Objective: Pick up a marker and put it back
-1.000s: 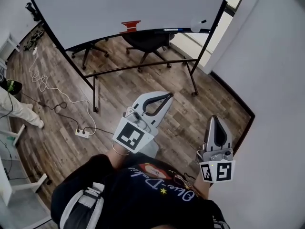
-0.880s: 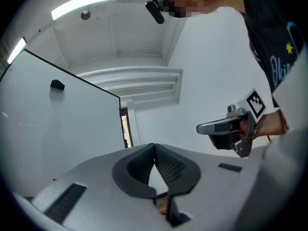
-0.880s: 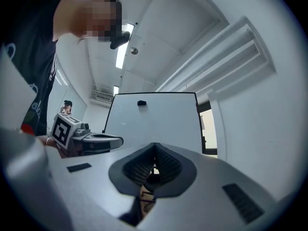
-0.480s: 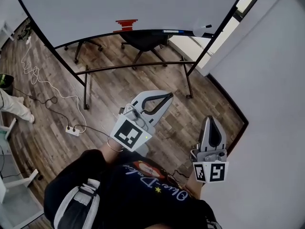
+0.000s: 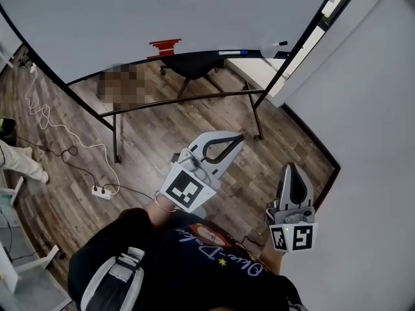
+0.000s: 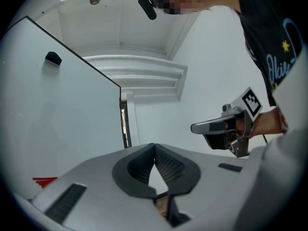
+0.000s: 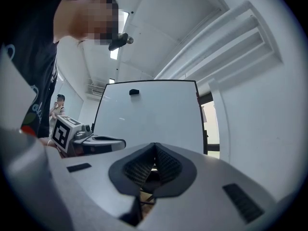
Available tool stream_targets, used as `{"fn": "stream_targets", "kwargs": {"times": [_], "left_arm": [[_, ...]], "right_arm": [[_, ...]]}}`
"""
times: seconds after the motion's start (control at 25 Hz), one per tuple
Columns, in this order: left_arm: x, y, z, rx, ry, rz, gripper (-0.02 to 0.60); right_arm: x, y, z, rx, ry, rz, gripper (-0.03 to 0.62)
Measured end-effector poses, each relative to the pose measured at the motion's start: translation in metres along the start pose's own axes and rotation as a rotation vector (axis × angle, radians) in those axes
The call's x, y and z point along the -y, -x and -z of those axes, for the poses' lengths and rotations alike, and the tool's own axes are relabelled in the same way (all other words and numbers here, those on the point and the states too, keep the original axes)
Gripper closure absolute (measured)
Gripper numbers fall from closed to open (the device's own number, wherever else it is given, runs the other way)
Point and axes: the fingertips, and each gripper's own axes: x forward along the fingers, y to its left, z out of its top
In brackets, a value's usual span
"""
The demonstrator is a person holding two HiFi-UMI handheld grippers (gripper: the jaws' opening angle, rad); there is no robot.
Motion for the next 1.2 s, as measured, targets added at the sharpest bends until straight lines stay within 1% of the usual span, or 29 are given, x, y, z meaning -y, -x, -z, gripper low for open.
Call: {"fn": "stream_targets", "kwargs": {"times": [0.2,0.36,0.56,0.68,0.84,0.92,1.04,1.08,1.12,1.2], "left_arm": [[-0.025,-0.006,0.002,0.021,0.002,-0.008,0.578],[-0.042,-0.01,0.001,0.054,0.021,-0.027,0.578],[-0.053,-0.012,0.006,0.04,0.038,-0.032,0.578],[-0.057,-0.01,0.007,0.031,0.025,-0.03,0.578],[-0.061,-0.012,0.008,0.041,0.03,-0.038,0.578],[-0.066,-0.013,0.008,0.041,0.051,-0.061,0.578],[-0.077,-0.021,0.014,0.019,0.116,-0.115,0.578],[-0.081,-0.026,0.016,0.013,0.113,-0.127,0.578],[-0.084,-0.031,0.017,0.012,0.094,-0.136,0.578],[-0.092,-0.042,0.018,0.012,0.035,-0.152,0.578]], "right_arm": [[-0.003,-0.028,-0.006,0.012,0.018,-0.021,0.594],[0.003,-0.05,-0.008,0.022,0.014,-0.012,0.594],[0.002,-0.07,-0.007,0.02,0.009,-0.032,0.594],[0.0,-0.077,-0.005,0.014,0.007,-0.037,0.594],[0.004,-0.083,-0.006,0.005,-0.003,-0.043,0.594],[0.009,-0.089,-0.008,-0.002,0.014,-0.054,0.594],[0.026,-0.106,-0.011,0.014,0.026,-0.072,0.594],[0.032,-0.112,-0.01,0.024,0.025,-0.077,0.594],[0.039,-0.118,-0.009,0.033,0.021,-0.084,0.594],[0.052,-0.13,-0.005,0.046,0.003,-0.103,0.594]]}}
